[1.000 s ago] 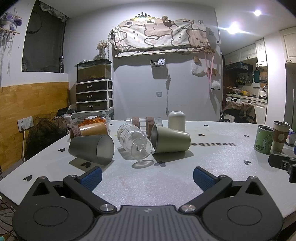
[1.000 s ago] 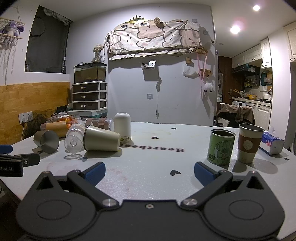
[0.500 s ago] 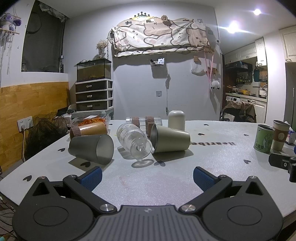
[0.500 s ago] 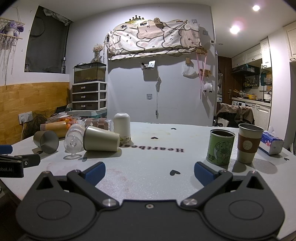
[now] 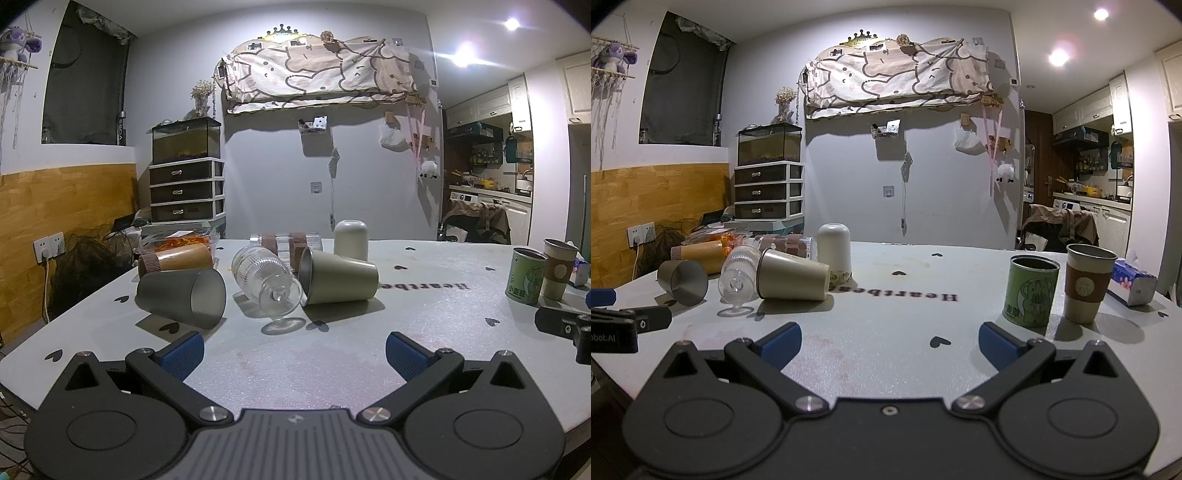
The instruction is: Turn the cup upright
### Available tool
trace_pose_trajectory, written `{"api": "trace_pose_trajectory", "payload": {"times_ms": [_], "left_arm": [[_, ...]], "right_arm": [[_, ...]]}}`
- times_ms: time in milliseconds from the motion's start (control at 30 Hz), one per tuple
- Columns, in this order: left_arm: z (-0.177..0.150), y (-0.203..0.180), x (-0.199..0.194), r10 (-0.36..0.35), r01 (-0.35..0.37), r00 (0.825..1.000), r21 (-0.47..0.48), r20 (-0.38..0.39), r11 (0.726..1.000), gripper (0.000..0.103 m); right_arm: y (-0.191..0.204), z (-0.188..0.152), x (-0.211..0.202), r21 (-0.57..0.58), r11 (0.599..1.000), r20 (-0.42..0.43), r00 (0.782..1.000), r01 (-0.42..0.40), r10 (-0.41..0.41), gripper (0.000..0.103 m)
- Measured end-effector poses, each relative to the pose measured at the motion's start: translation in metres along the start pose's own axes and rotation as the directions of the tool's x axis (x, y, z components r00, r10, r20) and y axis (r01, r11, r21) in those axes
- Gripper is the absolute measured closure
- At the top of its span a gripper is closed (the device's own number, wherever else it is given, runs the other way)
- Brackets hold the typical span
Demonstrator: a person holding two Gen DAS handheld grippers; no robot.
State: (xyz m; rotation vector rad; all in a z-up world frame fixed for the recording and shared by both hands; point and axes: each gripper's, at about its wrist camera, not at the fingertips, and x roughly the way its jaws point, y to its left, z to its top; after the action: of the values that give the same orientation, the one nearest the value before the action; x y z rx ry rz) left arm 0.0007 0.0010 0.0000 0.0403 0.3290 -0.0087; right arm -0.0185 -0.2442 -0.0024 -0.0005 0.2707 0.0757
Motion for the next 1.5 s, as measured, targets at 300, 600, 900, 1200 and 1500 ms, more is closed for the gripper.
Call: {"api": "trace_pose_trajectory", "payload": {"times_ms": [300, 600, 900, 1200, 1500], "left_arm": [[0.0, 0.0, 0.0, 0.0, 0.0, 1.0, 0.001, 0.0, 1.0, 0.0], [0.0, 0.0, 0.0, 0.001, -0.001, 1.0, 0.002, 0.001, 1.0, 0.0], [0.0, 0.0, 0.0, 0.001, -0.001, 1.0, 0.003, 0.001, 1.0, 0.0], [0.003, -0.001, -0.007, -0.011, 0.011, 1.0, -0.013, 0.02, 1.0, 0.0], [0.033, 0.023, 0.024, 0.149, -0.145, 0.988, -0.117, 0.027, 0.982, 0.0]], "right_arm": [[0.0, 0.0, 0.0, 0.001, 1.0, -0.001, 1.0, 0.0, 0.0, 0.0], [0.0, -0.001, 0.0, 0.001, 1.0, -0.001, 1.0, 0.0, 0.0, 0.0], [0.0, -0.001, 0.0, 0.001, 1.0, -0.001, 1.0, 0.0, 0.0, 0.0], [-0.001, -0.001, -0.001, 0.003, 1.0, -0.001, 1.0, 0.0, 0.0, 0.0], [-0.004, 0.0, -0.002, 0.005, 1.0, -0.001, 1.0, -0.005, 0.005, 0.0]]}}
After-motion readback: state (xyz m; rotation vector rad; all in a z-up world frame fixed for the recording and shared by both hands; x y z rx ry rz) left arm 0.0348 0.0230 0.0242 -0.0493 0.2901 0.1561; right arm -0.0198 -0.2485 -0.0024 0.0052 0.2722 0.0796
